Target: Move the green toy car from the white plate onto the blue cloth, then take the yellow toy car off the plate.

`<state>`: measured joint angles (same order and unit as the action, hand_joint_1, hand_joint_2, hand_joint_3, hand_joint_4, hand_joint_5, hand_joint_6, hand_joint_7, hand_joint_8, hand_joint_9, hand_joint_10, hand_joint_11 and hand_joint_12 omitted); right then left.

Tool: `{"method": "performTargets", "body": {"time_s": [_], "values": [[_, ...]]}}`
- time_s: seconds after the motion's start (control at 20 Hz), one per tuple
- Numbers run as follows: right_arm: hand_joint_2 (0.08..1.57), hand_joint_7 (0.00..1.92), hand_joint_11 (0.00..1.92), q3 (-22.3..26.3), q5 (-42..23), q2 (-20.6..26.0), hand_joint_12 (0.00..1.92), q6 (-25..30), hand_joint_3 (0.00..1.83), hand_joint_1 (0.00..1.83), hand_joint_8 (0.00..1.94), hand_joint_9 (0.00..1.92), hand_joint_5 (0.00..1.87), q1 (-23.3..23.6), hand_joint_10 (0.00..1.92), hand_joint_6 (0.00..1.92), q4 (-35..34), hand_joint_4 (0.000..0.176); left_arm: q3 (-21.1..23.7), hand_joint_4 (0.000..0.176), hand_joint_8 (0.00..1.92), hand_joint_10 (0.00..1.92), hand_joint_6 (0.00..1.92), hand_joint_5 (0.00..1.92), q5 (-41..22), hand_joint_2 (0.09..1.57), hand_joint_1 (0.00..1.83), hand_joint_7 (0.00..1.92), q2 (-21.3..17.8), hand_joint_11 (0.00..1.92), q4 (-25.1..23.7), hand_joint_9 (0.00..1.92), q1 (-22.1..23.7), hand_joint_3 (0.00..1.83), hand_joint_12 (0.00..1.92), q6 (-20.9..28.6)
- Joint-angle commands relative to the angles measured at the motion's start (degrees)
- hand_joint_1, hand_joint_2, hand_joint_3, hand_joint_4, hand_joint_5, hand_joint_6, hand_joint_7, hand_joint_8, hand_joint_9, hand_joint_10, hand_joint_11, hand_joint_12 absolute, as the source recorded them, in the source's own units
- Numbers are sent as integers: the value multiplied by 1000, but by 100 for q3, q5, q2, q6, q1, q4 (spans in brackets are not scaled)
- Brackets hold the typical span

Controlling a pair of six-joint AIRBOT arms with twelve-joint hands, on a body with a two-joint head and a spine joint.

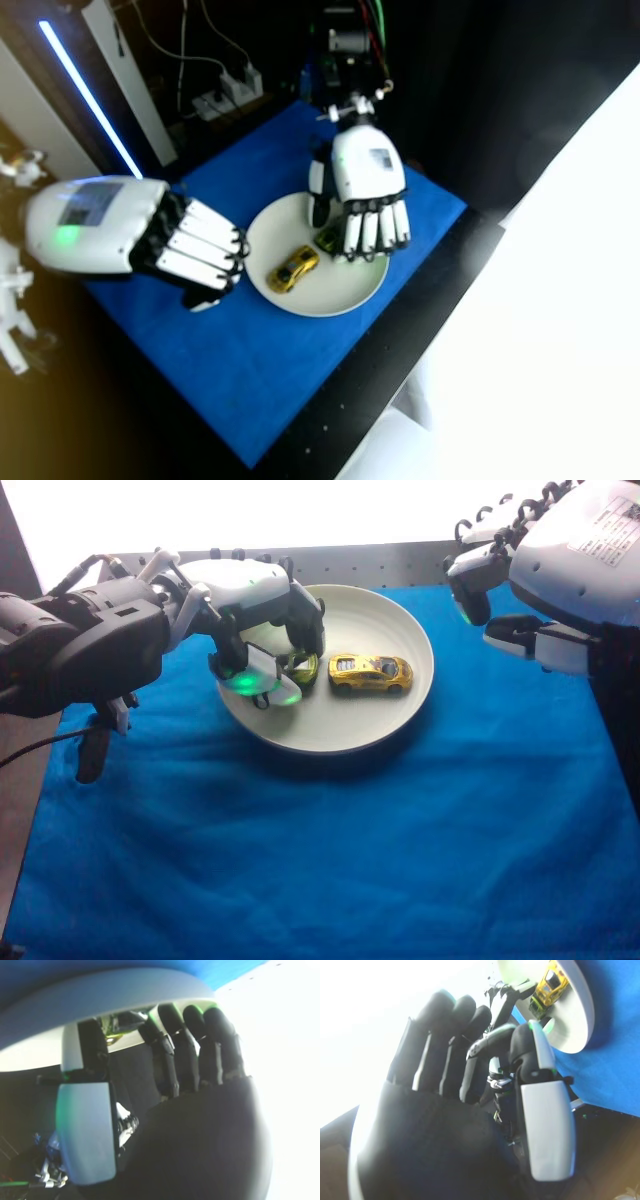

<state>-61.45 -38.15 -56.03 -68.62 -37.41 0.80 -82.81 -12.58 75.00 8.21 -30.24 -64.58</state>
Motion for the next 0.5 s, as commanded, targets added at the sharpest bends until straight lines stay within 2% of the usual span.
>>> {"method": "performTargets", "body": {"time_s": [0.0, 0.05, 0.1, 0.15, 0.2, 0.3, 0.35, 0.4, 0.45], "values": [[1202, 612, 583, 13, -688, -10, 1898, -24, 2, 1130, 1174, 588, 788, 48, 1481, 1274, -24, 0, -15, 0, 1421, 1645, 1264, 826, -514, 1243, 1141, 573, 4, 86, 34, 181, 18, 5, 1921, -30], [1202, 612, 583, 14, -689, -10, 1898, -24, 2, 1130, 1174, 588, 788, 45, 1481, 1274, -24, 0, -3, 0, 1421, 1645, 1264, 826, -514, 1243, 1141, 573, 3, 86, 154, 181, 18, 5, 1921, -173], [1202, 613, 587, 16, -690, -10, 1897, -24, 2, 1131, 1174, 594, 787, 43, 1480, 1275, -24, 0, 30, 0, 1532, 1685, 1292, 824, -515, 1263, 1153, 559, -5, 88, 366, 172, 18, 3, 1921, -459], [1205, 607, 579, 17, -691, -10, 1916, -24, 1, 1128, 1197, 588, 783, 42, 1502, 1281, -25, 0, 56, 0, 1461, 1649, 1297, 839, -525, 1248, 1161, 621, -20, 73, 425, 199, 18, 0, 1921, -560], [1204, 611, 582, 19, -692, -10, 1920, -24, 1, 1127, 1205, 597, 785, 40, 1508, 1278, -26, 0, 66, 0, 1395, 1586, 1294, 824, -545, 1233, 1155, 704, -32, 92, 449, 319, 15, 0, 1921, -560], [1210, 603, 546, 22, -693, -9, 1902, -24, 2, 1122, 1175, 585, 775, 38, 1471, 1290, -32, 0, 82, 21, 1439, 1592, 1327, 777, -605, 1244, 1140, 708, -50, 41, 490, 348, 6, 2, 1921, -560], [1205, 623, 558, 25, -695, -9, 1920, -24, 0, 1127, 1159, 598, 787, 37, 1479, 1274, -32, 0, 100, 0, 1400, 1624, 1236, 789, -671, 1220, 1167, 795, -76, 225, 541, 446, -8, 0, 1921, -560], [1205, 623, 558, 26, -695, -9, 1920, -24, 0, 1127, 1159, 598, 787, 37, 1479, 1274, -32, 0, 116, 0, 1400, 1624, 1236, 789, -702, 1220, 1167, 795, -96, 225, 554, 446, -10, 0, 1921, -560], [1213, 764, 575, 29, -696, -7, 1921, -24, 5, 1162, 1309, 612, 767, 37, 1482, 1290, -32, 0, 136, 0, 1360, 1602, 1207, 787, -750, 1207, 1180, 843, -130, 146, 570, 456, -10, 0, 1921, -560]]}}
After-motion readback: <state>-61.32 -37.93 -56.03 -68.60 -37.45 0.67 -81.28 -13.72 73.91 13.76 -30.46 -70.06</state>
